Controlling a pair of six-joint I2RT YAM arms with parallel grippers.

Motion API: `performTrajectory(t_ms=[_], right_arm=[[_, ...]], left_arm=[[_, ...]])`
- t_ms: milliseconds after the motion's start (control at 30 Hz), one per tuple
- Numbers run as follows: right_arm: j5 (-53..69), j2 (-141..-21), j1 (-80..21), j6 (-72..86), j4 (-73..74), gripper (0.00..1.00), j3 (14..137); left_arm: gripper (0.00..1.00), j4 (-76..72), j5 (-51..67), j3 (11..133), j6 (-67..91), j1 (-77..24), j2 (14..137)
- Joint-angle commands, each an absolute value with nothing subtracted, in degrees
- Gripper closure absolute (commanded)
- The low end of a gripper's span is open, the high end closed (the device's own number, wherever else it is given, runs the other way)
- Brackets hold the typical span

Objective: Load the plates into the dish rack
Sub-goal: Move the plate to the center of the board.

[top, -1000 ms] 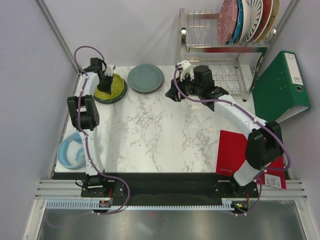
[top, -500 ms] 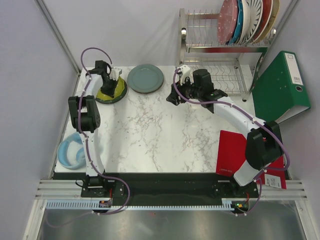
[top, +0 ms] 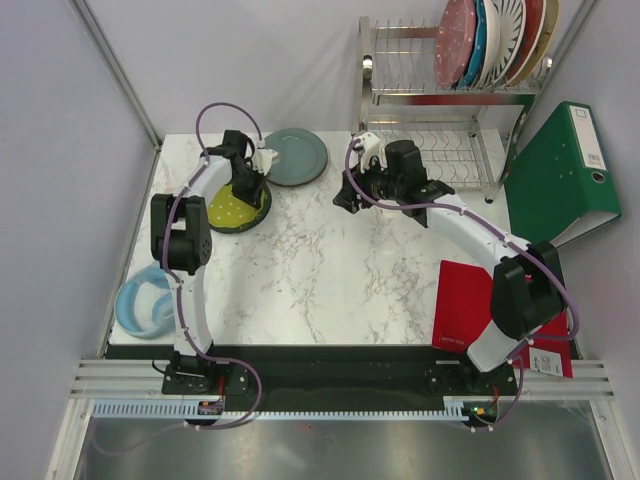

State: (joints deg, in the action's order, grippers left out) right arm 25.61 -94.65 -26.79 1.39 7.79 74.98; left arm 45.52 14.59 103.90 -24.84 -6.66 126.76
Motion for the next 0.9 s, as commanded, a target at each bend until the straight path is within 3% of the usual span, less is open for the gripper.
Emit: performTrajectory(t_ms=[0,633,867], right_arm=[[26.0,-92.1,-26.9,0.4,7.4,0.35,73.7],[22.1,-86.3,-26.2,-3.3,11.7,0.34,67.5],[20.0,-82.5,-24.5,-4.4,14.9,0.33,64.6]], left_arm=[[0.98,54.1,22.2,97.9,-25.0,-10.8,127.1],[0.98,52.3,32.1,92.0,-15.2,-26.6,121.4],[0.98,50.0,33.6,84.3,-13.2,-32.2,114.7]])
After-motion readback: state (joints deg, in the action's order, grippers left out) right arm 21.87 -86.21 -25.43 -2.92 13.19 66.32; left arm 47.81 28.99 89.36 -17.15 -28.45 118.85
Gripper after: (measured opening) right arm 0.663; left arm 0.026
